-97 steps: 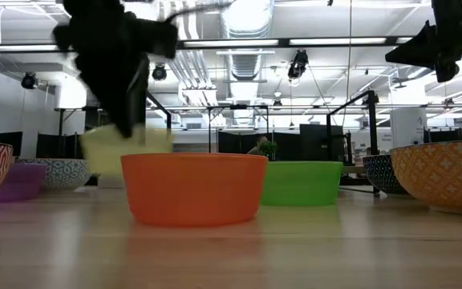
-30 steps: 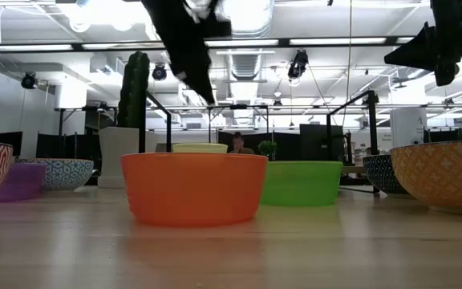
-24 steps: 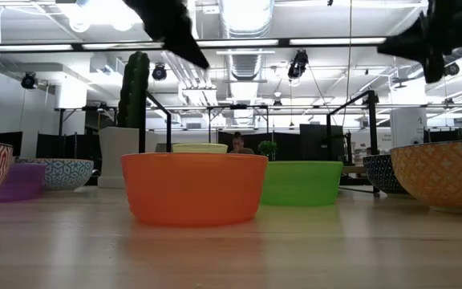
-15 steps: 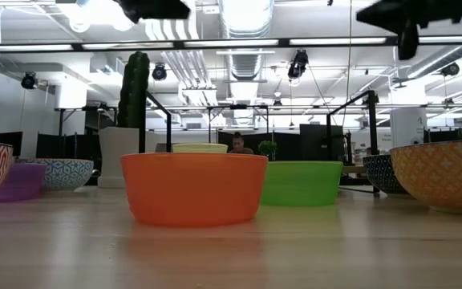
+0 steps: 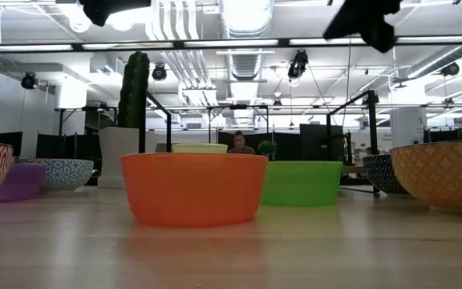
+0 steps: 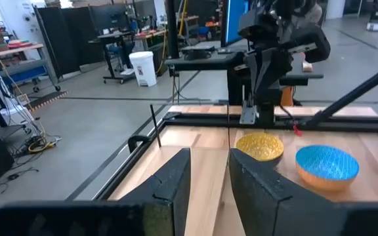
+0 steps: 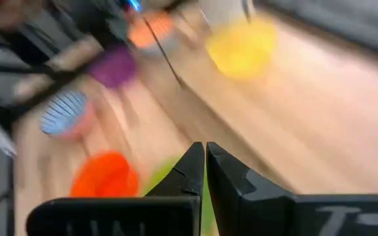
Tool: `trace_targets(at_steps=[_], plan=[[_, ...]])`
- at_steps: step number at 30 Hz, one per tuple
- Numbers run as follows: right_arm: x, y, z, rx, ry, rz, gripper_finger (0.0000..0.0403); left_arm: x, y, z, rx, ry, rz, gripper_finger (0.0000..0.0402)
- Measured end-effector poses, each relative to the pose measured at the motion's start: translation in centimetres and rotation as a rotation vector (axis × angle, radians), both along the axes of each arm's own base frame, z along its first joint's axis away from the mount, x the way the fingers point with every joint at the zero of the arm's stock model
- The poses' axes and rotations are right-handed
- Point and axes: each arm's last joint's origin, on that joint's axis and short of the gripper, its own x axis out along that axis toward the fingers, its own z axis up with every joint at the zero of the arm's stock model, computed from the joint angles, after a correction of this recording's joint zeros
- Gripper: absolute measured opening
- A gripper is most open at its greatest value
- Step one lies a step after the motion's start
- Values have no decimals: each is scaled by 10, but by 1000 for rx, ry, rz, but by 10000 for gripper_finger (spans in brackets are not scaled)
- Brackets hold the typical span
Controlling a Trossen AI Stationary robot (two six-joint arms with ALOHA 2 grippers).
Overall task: Place and stack bowls onto a shelf
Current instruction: Put the right yellow pattern bowl on the shelf
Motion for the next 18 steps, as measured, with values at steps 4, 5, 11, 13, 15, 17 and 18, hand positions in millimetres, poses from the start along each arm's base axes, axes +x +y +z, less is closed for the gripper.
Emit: trace_targets(at_steps=[4, 5, 11, 13, 15, 17, 18], plan=[[8, 4, -5, 164, 266, -104, 9, -5, 1, 0, 3, 18, 0, 88], [9, 6, -9, 203, 340, -127, 9, -6, 1, -1, 4, 27, 0, 88], [30, 21, -28, 356, 627, -198, 9, -6, 1, -6, 12, 77, 0, 88], [40, 24, -37, 371, 675, -215, 9, -5, 1, -8, 15, 96, 0, 88], [50, 26, -46, 387, 717, -226, 12, -3, 0, -11, 17, 124, 0, 88], [59, 27, -51, 404, 748, -231, 22, -2, 0, -14, 5, 146, 2, 88], [62, 26, -54, 413, 761, -234, 30, -1, 0, -15, -4, 152, 4, 88]])
